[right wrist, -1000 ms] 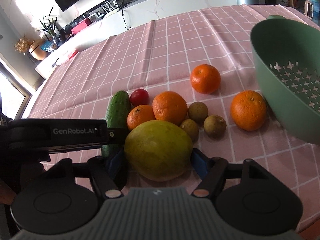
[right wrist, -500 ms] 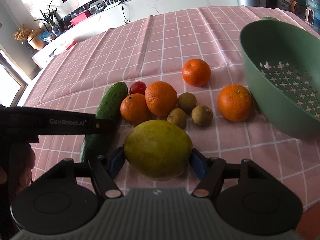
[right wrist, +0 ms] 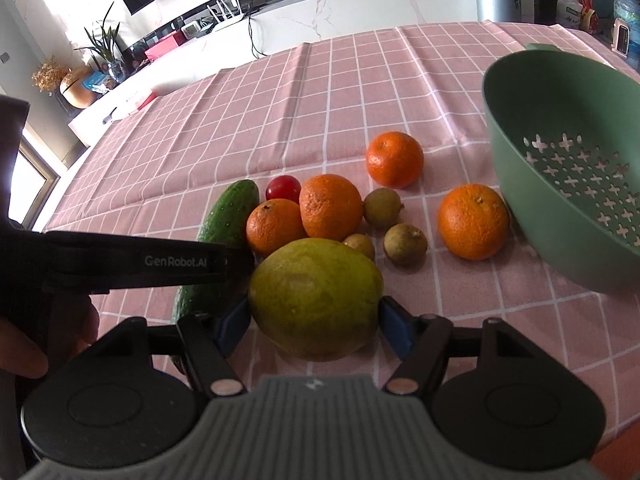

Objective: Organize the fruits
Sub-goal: 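Grasp the cucumber with the left tool while the right tool grasps the yellow pomelo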

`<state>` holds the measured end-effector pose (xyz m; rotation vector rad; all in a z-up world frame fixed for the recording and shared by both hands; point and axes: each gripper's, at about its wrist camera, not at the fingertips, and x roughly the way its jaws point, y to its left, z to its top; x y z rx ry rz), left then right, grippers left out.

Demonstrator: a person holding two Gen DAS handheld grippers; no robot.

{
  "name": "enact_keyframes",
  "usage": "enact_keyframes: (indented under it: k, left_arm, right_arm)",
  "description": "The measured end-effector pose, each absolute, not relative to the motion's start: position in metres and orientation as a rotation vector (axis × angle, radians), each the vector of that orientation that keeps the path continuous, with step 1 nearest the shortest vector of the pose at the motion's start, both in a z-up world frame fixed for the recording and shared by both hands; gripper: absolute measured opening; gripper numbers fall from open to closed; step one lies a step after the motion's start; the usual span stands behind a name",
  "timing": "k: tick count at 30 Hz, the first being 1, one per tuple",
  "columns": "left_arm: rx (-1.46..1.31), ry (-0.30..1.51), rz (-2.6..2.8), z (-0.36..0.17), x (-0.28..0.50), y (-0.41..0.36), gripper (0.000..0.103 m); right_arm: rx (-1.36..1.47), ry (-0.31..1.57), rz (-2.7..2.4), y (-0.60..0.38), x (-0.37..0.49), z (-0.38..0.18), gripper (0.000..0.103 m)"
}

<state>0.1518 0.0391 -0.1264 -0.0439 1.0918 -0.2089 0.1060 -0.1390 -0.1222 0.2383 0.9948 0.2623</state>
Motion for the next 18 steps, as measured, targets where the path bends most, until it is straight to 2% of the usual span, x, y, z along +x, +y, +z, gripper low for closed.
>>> enact_keyframes:
  k: [18]
  left_arm:
    - [-0.054, 0.959, -0.261, -0.066, 0.108, 0.012, 0.043]
  right_arm:
    - [0.21, 0.883, 0.255, -0.171, 0.067, -0.088, 0.061]
